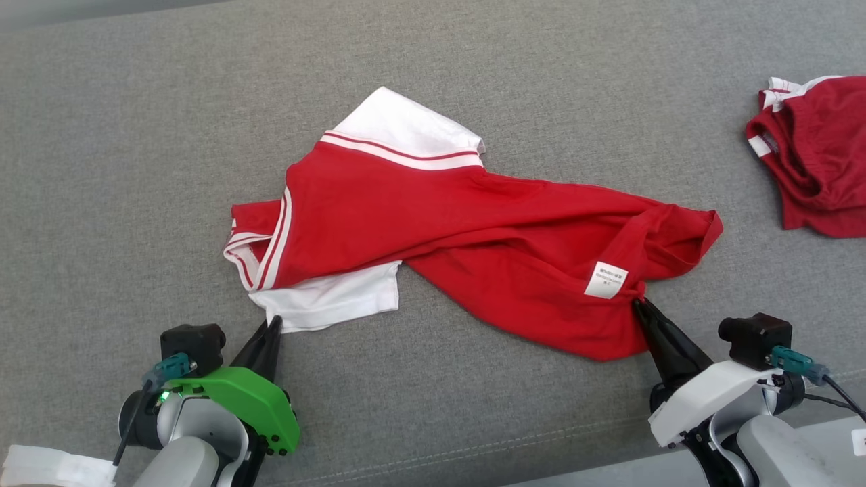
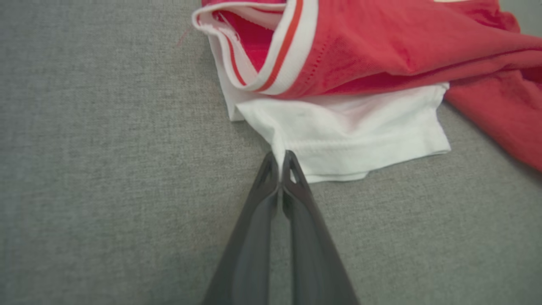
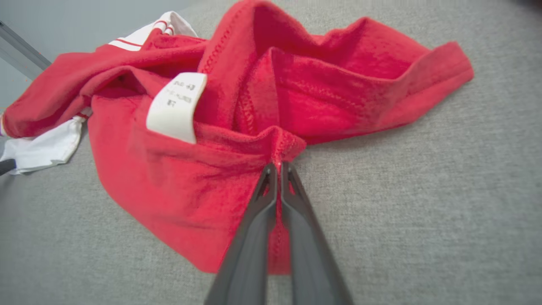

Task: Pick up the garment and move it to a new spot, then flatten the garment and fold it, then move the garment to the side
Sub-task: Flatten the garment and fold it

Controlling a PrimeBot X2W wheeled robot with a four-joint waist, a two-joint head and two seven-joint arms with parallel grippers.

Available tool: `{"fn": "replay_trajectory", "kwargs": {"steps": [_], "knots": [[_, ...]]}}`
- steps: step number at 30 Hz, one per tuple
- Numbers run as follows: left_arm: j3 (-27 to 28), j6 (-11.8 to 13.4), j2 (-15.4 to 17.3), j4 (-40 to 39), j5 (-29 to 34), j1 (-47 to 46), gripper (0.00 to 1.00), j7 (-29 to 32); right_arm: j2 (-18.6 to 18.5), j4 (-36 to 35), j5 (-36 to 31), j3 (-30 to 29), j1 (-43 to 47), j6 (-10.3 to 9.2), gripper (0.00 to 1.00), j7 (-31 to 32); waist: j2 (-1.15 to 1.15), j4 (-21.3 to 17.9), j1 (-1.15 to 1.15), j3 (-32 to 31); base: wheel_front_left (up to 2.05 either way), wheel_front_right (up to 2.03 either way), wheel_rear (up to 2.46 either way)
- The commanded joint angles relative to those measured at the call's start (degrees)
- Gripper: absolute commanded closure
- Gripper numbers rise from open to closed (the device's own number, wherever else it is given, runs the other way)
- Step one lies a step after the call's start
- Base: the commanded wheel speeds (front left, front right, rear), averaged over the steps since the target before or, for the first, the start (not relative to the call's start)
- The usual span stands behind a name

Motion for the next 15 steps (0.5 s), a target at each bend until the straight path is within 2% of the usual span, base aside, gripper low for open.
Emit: {"fn": "replay_trajectory", "kwargs": {"steps": [1, 7, 12, 15], "knots": [[0.29, 0.27, 0.4, 0.12, -0.36, -0.42, 1.0, -0.26, -0.72, -0.71, 0.68, 0.29, 0.44, -0.01, 1.0, -0.91, 0.0, -0.3, 0.0, 0.0, 0.0, 0.0, 0.0], [0.63, 0.86, 1.01, -0.5, -0.47, -0.1, 1.0, -0.44, -1.78, -4.03, 0.36, 0.37, 1.71, 0.0, 1.0, -2.61, 0.0, -1.11, 0.0, -0.28, 0.0, 0.0, 0.0], [1.55, 2.19, 2.11, -2.74, 0.6, 0.07, 1.0, -1.44, -1.7, -9.9, -1.95, -2.85, 3.29, 0.0, 1.0, -3.15, 0.0, -1.22, 0.0, -0.71, 0.0, 0.0, 0.0], [2.52, 3.9, 3.36, -6.35, 1.41, 0.62, 1.0, -2.52, -1.46, -15.74, -4.54, -5.93, 4.38, 0.0, 1.0, -3.21, 0.0, -1.23, 0.0, -1.43, 0.0, 0.0, 0.0]]}}
